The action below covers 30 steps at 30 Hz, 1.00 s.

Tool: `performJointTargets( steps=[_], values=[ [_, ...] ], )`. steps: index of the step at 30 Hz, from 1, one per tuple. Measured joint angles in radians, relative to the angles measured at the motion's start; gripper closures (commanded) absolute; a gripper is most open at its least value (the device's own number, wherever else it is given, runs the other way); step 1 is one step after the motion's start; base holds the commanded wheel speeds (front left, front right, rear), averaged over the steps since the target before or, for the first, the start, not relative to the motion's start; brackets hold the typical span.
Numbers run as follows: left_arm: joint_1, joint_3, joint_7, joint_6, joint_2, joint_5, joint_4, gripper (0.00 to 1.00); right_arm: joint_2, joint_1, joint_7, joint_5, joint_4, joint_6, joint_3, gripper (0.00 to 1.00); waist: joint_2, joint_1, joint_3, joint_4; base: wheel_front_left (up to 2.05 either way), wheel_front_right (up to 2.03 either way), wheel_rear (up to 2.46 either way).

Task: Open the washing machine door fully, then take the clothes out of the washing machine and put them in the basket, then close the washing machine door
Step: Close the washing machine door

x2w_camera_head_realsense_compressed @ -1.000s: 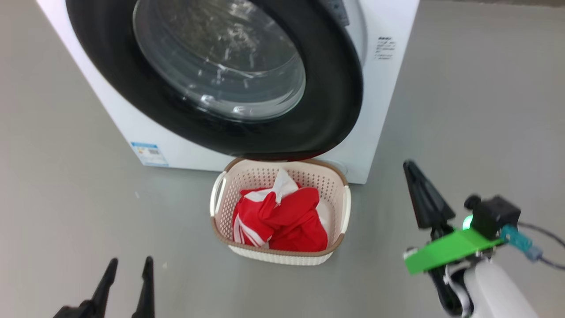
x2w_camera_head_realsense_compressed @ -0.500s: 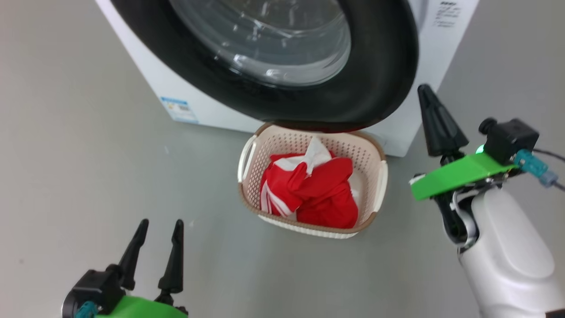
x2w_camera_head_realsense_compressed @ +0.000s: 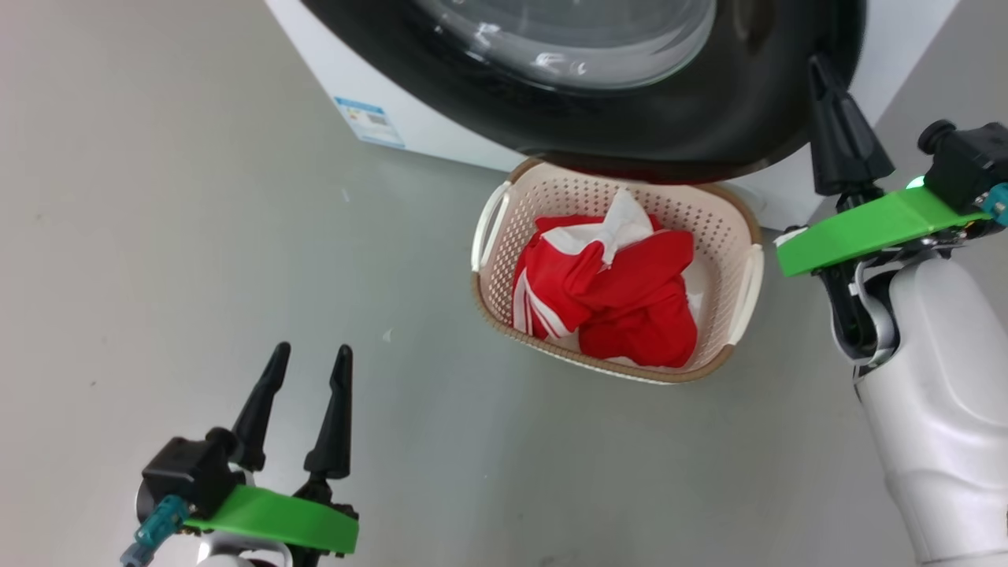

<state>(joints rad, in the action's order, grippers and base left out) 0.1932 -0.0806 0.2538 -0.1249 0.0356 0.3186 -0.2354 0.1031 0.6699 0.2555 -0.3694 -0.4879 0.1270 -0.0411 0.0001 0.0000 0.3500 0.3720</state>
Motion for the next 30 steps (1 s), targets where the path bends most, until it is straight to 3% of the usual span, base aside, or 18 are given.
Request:
performJointTargets(
  steps=[12,30],
  values=[
    [0.049,-0.057,0.000,0.000,-0.004,0.055,0.025,0.00,0.028,0.105,0.000,0.002,-0.002,0.000,0.063,1.00,0.0000,0.0000,0.076,0.048,0.00,0.00,0.00],
    [0.083,-0.085,0.000,0.000,-0.005,0.078,0.038,0.00,0.002,0.192,0.000,0.010,0.026,0.014,0.146,1.00,0.0000,0.0000,0.139,0.086,0.00,0.00,0.00]
  ],
)
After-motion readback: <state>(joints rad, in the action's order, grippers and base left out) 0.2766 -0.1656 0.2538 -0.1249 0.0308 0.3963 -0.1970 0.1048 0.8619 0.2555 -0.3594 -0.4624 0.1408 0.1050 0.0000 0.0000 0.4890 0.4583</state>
